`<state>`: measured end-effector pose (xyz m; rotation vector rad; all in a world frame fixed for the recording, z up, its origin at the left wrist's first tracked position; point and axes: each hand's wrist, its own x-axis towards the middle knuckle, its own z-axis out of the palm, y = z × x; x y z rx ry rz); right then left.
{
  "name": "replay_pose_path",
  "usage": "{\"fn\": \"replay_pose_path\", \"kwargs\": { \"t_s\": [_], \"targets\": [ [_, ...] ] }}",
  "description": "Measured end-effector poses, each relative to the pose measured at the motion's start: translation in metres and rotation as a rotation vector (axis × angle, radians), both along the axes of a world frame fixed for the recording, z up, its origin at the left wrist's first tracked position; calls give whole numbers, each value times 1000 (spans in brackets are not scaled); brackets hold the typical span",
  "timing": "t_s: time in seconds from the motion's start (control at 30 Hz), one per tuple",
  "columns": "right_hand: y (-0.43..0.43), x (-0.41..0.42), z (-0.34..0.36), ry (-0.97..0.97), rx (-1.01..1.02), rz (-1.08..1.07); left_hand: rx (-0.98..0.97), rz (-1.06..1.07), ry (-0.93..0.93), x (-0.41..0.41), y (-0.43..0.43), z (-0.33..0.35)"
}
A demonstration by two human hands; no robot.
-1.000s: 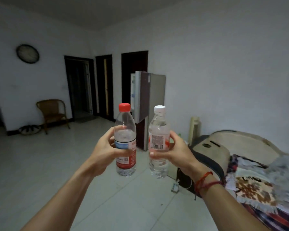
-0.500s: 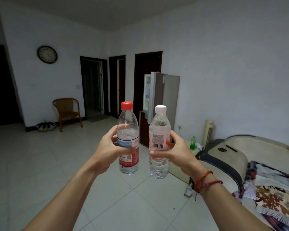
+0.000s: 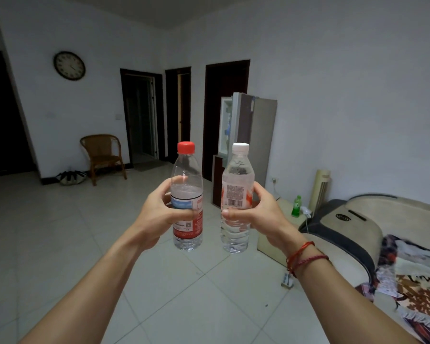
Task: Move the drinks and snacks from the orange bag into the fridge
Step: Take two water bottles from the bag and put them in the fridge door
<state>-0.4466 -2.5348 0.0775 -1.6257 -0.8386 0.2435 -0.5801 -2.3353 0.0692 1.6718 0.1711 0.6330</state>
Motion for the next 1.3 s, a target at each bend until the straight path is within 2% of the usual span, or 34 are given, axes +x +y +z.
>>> {"fn": "replay_pose_path", "kwargs": {
  "t_s": [0.3,0.53,0.87,1.3],
  "targets": [
    [71,129,-15,-1,2,1,-1,44,21,117,72,-17],
    [142,234,-3,-2,-6,39,8,97,8,215,140,0],
    [238,346,-4,-7,-27,44,15,139,37,320,235,-3],
    [447,498,-11,22,-5,23,33,104,22,476,443,-11]
  ]
}}
